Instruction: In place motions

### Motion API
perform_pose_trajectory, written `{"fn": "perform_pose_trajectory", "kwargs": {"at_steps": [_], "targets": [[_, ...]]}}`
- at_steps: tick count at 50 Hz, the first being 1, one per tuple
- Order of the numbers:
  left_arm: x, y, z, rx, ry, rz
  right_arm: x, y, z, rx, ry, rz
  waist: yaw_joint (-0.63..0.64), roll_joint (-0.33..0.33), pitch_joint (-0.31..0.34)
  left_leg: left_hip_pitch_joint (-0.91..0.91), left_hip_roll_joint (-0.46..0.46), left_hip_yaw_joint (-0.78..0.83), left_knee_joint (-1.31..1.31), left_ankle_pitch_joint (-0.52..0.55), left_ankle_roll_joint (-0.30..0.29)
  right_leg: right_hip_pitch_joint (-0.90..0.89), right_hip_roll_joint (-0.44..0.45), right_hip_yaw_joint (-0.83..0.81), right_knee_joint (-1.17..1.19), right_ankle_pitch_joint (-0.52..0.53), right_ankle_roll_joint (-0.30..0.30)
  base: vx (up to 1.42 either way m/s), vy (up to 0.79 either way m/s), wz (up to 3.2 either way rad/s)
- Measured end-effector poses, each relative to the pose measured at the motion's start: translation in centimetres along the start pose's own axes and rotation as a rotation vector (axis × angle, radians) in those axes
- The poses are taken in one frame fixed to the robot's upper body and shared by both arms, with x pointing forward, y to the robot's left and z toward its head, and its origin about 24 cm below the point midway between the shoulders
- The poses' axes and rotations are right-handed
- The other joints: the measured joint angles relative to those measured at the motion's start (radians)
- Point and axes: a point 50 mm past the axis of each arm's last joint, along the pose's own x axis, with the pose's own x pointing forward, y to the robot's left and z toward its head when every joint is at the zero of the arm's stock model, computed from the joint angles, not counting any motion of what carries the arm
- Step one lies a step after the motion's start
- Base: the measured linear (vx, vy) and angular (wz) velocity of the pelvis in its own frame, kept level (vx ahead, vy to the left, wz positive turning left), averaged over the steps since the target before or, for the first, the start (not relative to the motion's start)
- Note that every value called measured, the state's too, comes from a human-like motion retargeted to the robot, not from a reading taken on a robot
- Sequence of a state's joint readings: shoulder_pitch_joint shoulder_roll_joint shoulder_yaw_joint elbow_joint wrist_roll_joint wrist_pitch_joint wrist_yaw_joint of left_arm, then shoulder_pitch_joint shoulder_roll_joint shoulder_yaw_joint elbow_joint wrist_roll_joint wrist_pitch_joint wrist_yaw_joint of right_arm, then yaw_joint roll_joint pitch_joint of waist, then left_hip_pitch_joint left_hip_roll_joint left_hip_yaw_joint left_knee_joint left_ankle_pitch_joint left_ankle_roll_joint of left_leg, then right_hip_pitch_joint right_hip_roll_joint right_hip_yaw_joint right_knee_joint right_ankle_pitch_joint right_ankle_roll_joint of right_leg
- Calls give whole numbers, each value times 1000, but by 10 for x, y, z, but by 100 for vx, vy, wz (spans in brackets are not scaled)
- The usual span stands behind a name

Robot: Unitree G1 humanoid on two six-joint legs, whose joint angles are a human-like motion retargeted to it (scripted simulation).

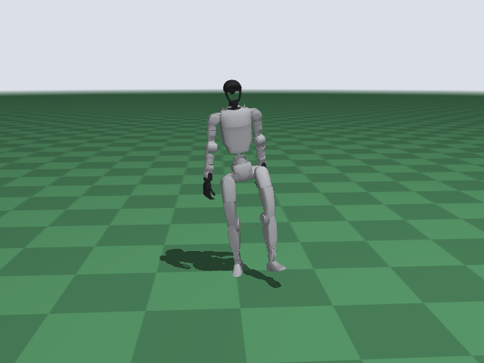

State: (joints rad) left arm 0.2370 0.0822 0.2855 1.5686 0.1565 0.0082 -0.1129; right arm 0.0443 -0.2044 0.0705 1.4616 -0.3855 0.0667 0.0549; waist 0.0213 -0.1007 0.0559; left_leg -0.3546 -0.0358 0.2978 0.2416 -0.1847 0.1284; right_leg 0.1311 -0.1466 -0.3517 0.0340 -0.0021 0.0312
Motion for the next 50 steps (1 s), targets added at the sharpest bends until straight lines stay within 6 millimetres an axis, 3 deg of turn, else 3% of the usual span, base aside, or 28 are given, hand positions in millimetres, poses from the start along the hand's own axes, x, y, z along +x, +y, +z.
{"fn": "perform_pose_trajectory", "kwargs": {"at_steps": [6, 8, 10, 12, 14, 19, 22, 25, 32, 38, 43, 46, 50], "targets": [[-2, 6, 33, 27, -104, 14, -1, 1, -17, 24, 77, 12, -34, 18, -54, 283, 36, 61, 60, 119, -217, -34, 14, 1, 11, 4, 9, 8, 12, 14], [-3, 7, 44, 51, -139, 18, -1, 4, -25, 42, 104, 16, -55, 33, -88, 370, 36, 99, 10, 101, -291, -52, 27, -8, 7, 9, 13, 10, 16, 34], [-5, 7, 56, 85, -175, 12, -2, 4, -33, 66, 137, 15, -68, 63, -113, 438, 62, 236, -95, 30, -284, -61, 48, -14, 7, 12, 18, 15, 28, 28], [-6, 3, 68, 123, -205, -1, -3, 5, -39, 94, 167, 14, -91, 76, -134, 424, 8, 104, -169, -11, -224, -61, 42, -29, -3, 20, 30, 11, 20, 54], [-9, 1, 81, 159, -243, -7, -3, 9, -41, 122, 180, 20, -129, 82, -146, 415, 17, 131, -199, 1, -211, -64, 27, -61, -9, 30, 39, -2, 19, 79], [-23, 0, 130, 274, -390, 0, -1, 14, -21, 190, 99, 19, -118, 70, -97, 399, -20, 101, -214, -21, -178, -64, -3, -94, -16, 58, 44, -9, 16, 27], [-27, 2, 138, 327, -429, 16, 0, 19, -12, 158, 52, 46, -68, 59, -88, 399, -33, 106, -207, -39, -174, -64, -17, -93, -19, 80, 44, 21, 21, -28], [-23, 3, 126, 301, -406, 31, 0, 22, 6, 116, -19, 91, -29, 54, -99, 400, -45, 120, -213, -59, -167, -78, -26, -87, -18, 101, 50, 14, 32, -42], [-5, 1, 61, 136, -169, -39, -6, 15, 64, 64, -237, 97, -23, 48, -88, 409, -73, 125, -212, -102, -163, -88, -50, -76, 8, 133, 81, 6, 23, -25], [-2, 6, 2, 36, 48, -46, -10, 4, 81, -15, -315, 57, -10, 52, -94, 400, -69, 107, -185, -129, -178, -117, -56, -57, 113, 149, 101, 7, 19, -1], [-3, 12, -24, -25, 112, -31, -8, -11, 68, -114, -279, 0, -24, 84, -90, 400, -16, 109, -152, -136, -184, -177, -13, -46, 314, 181, 84, 6, 11, 15], [-4, 13, -30, -56, 126, -23, -5, -18, 45, -127, -203, -34, -58, 103, -79, 405, 10, 93, -130, -141, -177, -234, -7, -80, 419, 201, 69, 5, 7, 56], [-4, 12, -24, -57, 122, -24, -1, -18, 3, -36, -55, -38, -103, 113, -45, 424, 23, 69, -110, -145, -167, -339, -5, -119, 438, 197, 1, 2, 6, 58]]}}
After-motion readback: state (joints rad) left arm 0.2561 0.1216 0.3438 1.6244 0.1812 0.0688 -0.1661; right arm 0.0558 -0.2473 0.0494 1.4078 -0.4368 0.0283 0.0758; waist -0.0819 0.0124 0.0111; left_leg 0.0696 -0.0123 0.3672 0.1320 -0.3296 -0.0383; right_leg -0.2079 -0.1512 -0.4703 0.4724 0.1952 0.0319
